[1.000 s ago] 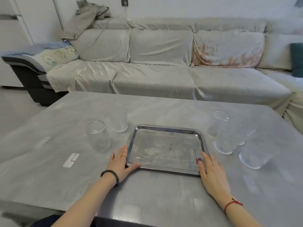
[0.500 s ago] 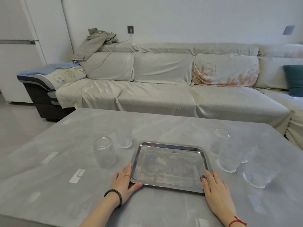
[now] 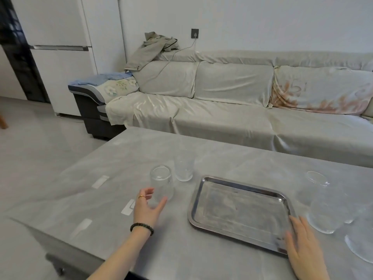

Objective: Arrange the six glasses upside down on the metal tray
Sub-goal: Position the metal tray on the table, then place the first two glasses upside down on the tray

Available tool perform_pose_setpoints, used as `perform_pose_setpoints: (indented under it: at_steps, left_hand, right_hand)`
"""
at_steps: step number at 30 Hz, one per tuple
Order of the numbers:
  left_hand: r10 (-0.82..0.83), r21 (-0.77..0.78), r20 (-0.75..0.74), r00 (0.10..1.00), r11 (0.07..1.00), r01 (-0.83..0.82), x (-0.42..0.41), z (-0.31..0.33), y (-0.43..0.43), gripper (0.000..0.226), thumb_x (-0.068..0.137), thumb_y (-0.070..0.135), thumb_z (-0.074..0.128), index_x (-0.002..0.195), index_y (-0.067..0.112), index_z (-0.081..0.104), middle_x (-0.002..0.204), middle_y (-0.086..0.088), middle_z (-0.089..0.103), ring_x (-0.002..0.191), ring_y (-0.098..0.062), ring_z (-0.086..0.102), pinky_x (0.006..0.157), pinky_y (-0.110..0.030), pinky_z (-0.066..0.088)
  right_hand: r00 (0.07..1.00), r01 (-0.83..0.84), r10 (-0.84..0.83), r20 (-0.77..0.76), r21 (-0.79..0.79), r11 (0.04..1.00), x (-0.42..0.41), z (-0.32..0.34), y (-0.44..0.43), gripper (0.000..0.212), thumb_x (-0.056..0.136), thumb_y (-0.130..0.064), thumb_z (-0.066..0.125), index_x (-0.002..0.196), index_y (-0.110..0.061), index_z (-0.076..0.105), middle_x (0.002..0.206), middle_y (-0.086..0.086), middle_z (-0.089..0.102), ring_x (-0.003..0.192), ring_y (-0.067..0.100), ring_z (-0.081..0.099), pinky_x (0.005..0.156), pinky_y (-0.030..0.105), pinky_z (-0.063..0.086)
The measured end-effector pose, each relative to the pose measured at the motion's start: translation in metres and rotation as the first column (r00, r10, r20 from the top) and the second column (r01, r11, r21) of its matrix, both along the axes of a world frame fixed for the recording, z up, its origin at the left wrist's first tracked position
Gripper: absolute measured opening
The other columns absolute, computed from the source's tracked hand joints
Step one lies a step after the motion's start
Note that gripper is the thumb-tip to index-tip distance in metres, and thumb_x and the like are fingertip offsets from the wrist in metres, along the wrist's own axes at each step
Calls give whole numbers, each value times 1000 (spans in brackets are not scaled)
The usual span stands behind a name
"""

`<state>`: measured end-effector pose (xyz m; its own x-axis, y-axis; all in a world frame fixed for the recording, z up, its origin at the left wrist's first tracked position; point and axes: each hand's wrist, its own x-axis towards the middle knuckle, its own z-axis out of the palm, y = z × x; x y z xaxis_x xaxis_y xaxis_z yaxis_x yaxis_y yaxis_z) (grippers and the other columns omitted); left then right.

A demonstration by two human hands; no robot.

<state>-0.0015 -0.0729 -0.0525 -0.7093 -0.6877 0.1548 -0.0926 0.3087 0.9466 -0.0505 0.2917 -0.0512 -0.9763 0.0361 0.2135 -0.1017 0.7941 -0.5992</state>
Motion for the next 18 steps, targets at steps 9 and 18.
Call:
perform_pose_setpoints:
  at_steps: [9,18]
  left_hand:
    - [-107,54,112,988,993,102,-56,13,-25,85,59,17,84,127,13,32,124,-9,52,103,-19,48,92,-26,35]
    - [-109,-55,66,992,992,112,-55,26,-27,70,56,31,84,112,29,41,100,8,57,89,-15,55,79,-25,39]
  right_hand:
    - [901,-433,430,-58,-44,900,-11,30,-108,46,88,-14,54,131,-12,39,143,5,37,135,17,31,112,27,19]
    - [800,-579,599,27,-228,783,-17,28,-185,64,81,-21,64,134,-23,30,136,-12,36,118,-5,33,79,-12,21]
